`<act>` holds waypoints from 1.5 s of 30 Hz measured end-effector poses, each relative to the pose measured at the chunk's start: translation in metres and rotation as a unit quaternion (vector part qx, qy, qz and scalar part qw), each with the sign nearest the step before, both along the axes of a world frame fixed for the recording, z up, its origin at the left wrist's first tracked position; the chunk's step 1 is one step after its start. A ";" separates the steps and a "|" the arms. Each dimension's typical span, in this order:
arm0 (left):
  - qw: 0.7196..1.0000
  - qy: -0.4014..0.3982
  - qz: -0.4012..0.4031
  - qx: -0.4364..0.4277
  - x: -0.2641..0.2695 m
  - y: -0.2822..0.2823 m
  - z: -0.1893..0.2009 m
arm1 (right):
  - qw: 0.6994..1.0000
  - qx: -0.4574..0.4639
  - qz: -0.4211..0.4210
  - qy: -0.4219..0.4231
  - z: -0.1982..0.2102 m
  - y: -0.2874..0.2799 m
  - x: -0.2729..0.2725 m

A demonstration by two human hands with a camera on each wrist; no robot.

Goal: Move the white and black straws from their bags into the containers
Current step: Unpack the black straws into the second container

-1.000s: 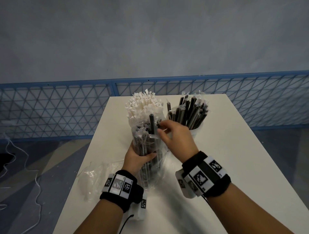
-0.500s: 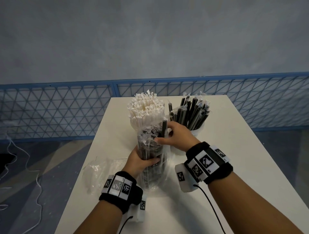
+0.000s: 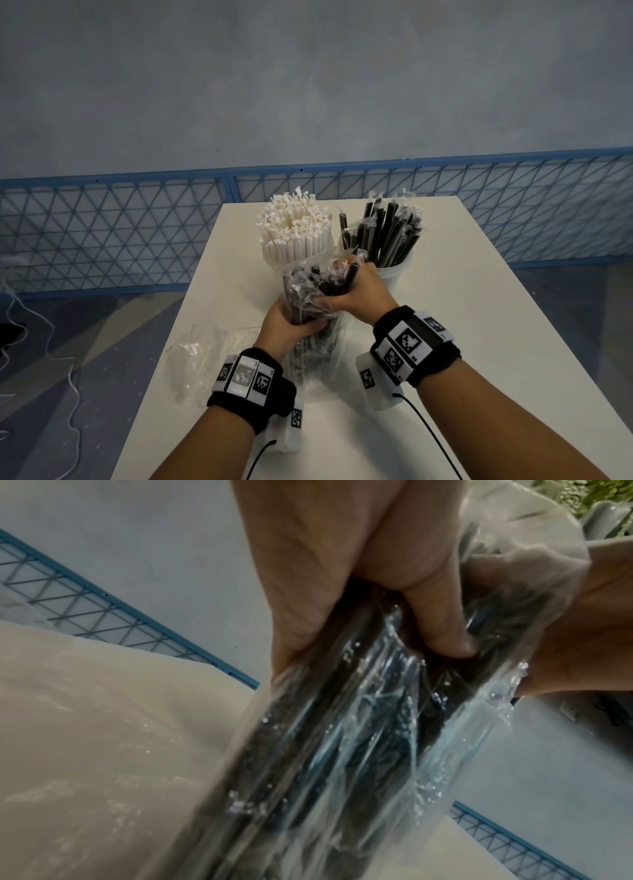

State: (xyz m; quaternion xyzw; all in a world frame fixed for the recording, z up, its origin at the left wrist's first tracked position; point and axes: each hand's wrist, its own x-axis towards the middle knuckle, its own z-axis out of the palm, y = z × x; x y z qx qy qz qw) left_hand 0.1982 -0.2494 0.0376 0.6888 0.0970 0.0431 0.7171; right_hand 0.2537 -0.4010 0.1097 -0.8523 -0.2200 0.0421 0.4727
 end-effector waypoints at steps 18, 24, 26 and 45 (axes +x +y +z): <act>0.997 0.049 0.051 -0.013 0.004 0.004 -0.002 | 0.916 0.394 -0.075 0.022 0.086 -0.016 -0.009; 0.998 0.044 0.044 -0.002 0.002 -0.005 0.001 | 0.911 0.369 -0.115 0.142 0.043 -0.014 -0.002; 0.998 0.041 0.041 0.001 0.002 -0.007 0.002 | 0.921 0.345 -0.119 0.137 0.032 -0.009 -0.007; 0.997 0.061 0.042 0.017 0.000 -0.018 0.013 | 0.889 0.416 -0.162 0.104 0.047 -0.015 0.000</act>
